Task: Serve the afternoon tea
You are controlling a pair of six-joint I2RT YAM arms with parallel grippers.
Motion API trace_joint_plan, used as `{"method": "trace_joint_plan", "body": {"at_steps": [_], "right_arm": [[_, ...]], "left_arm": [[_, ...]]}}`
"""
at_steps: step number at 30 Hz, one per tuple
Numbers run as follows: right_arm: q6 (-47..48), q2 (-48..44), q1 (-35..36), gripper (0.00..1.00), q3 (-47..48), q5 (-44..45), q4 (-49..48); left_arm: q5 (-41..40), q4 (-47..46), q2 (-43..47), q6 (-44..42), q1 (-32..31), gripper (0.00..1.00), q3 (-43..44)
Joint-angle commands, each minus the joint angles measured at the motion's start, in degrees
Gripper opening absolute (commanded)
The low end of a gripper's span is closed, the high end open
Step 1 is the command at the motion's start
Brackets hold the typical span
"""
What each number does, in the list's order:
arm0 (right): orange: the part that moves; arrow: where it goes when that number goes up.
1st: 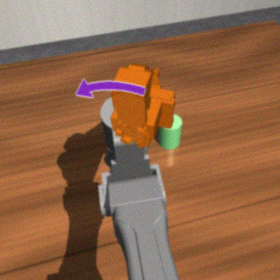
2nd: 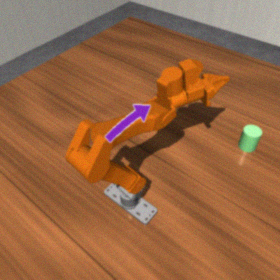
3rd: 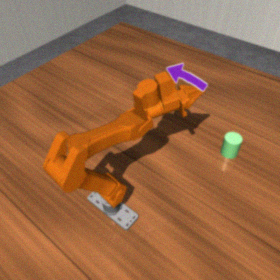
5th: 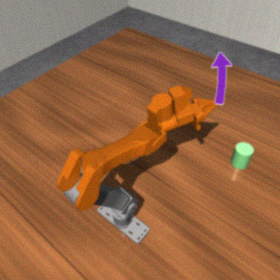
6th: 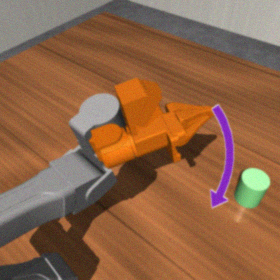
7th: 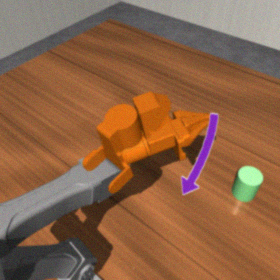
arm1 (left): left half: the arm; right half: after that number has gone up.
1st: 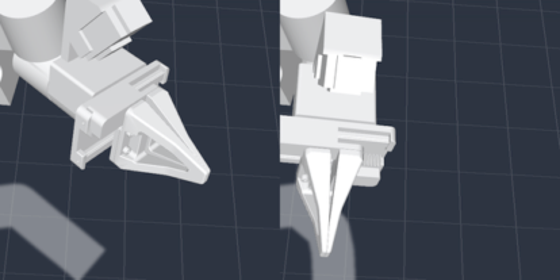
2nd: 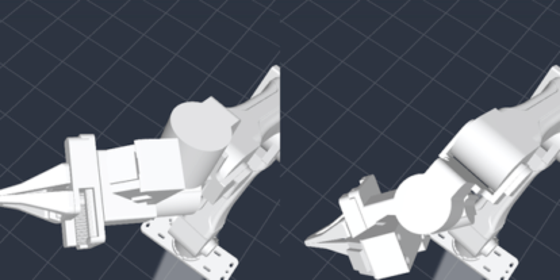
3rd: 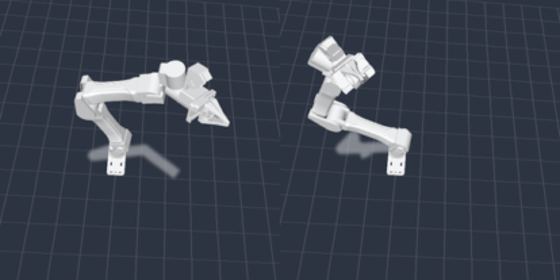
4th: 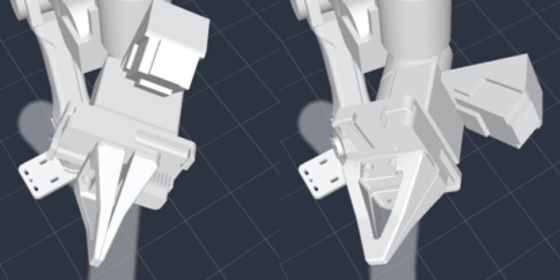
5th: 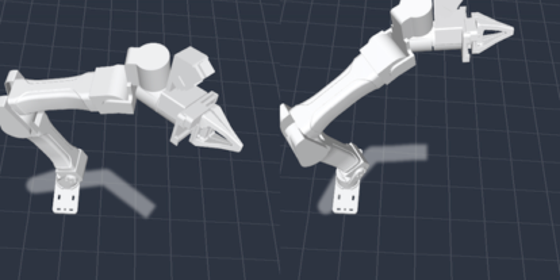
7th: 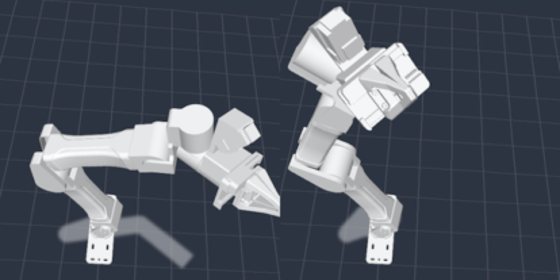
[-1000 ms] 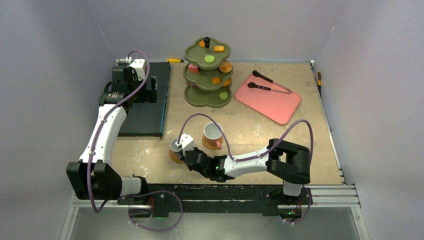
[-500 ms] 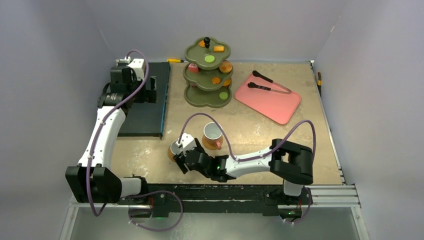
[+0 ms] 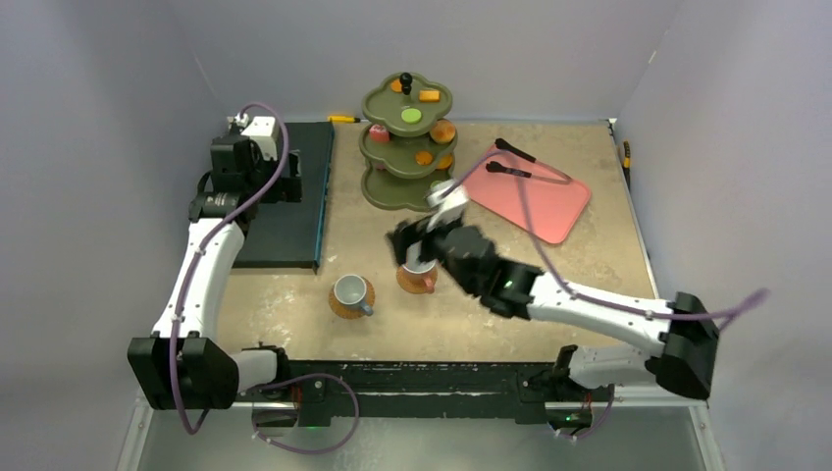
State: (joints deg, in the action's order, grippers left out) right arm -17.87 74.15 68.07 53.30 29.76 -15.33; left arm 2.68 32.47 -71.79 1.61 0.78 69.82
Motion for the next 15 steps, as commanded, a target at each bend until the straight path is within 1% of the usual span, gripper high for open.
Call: {"method": "trace_joint_plan", "body": {"at_steps": [1, 3, 6, 8, 9, 11, 13, 15], "right_arm": [[-2.4, -8.9, -18.6, 0.98, -5.9, -1.6, 4.9], [-2.5, -11.6, -26.0, 0.98, -8.3, -1.6, 5.8], [-4.2, -13.8, -34.3, 0.98, -10.4, 4.3, 7.7], [-4.7, -14.2, -40.1, 0.98, -12.9, 6.7, 6.7], [-4.4, -14.4, -42.4, 0.98, -14.6, 8.1, 4.7], [-3.4, -15.1, -46.5, 0.98, -19.5, 10.1, -2.5], [-2.6, -15.5, -50.7, 0.98, -24.6, 9.4, -10.0], [-3.3, -13.8, -53.3, 0.98, -26.9, 9.4, -13.5]], "left_arm": [[1.2, -13.7, 4.4, -3.7, 0.5, 0.99, -10.0], [2.3, -21.6, 6.7, -4.7, 0.5, 0.99, -16.6], [3.5, -34.4, 9.8, -4.8, 0.5, 0.99, -26.6], [3.9, -41.2, 10.9, -4.7, 0.5, 0.99, -32.0], [4.0, -43.6, 10.8, -4.6, 0.5, 0.99, -34.2], [4.4, -47.1, 10.2, -4.8, 0.5, 0.99, -38.1], [4.9, -50.2, 9.7, -5.2, 0.5, 0.99, -41.3], [5.1, -53.8, 9.2, -5.5, 0.5, 0.99, -44.7]]}}
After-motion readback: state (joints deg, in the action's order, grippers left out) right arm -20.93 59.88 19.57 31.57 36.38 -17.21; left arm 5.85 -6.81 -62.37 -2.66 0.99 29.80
